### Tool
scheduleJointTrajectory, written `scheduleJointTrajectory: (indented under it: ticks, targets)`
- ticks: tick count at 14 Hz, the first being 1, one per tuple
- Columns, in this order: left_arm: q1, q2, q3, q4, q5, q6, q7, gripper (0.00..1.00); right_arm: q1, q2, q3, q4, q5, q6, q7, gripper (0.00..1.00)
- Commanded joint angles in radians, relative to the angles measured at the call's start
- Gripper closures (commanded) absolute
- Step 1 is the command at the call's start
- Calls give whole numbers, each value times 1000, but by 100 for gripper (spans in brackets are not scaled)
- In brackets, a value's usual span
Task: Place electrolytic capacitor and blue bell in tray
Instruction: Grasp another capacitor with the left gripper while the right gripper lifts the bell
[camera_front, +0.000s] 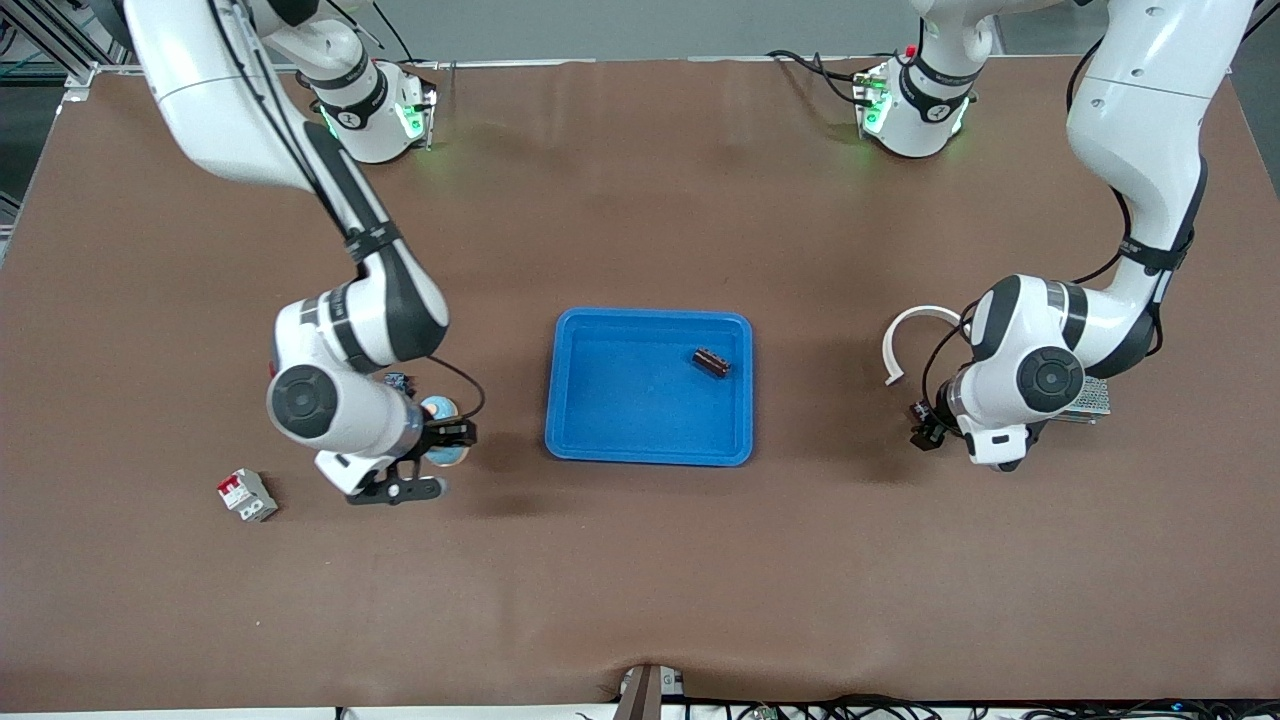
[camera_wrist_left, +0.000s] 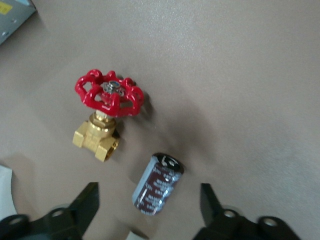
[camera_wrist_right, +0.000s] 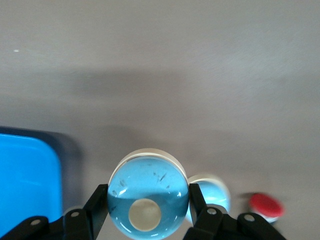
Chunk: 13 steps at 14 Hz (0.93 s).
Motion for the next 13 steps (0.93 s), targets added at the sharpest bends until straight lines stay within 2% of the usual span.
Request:
scheduleJointTrajectory:
  ticks: [1,3,4,5,6,7,8,13]
  targets:
    - [14,12,-9,-12,32,32,4,23,69,-19,-8,-13,8,6,153,42]
    - [14,29,-9,-12,32,52,4,31,103,-16,-8,-14,17,32,222,42]
    - [14,32,-9,-12,32,52,7,40,128,-15,-8,-17,34,46,253,42]
    - [14,35,-9,-11,32,52,9,53,146,-13,-10,-17,43,54,285,42]
    - [11,33,-11,-11,32,52,12,70,169,-11,-10,-20,43,73,322,42]
    - [9,29,-12,-9,32,50,9,96,189,-11,-10,-39,43,104,357,42]
    - [11,24,-12,-5,32,43,9,100,209,-11,-10,-52,43,136,385,42]
    - [9,-14,-40,24,28,37,21,100,261,-5,-10,-100,43,213,454,42]
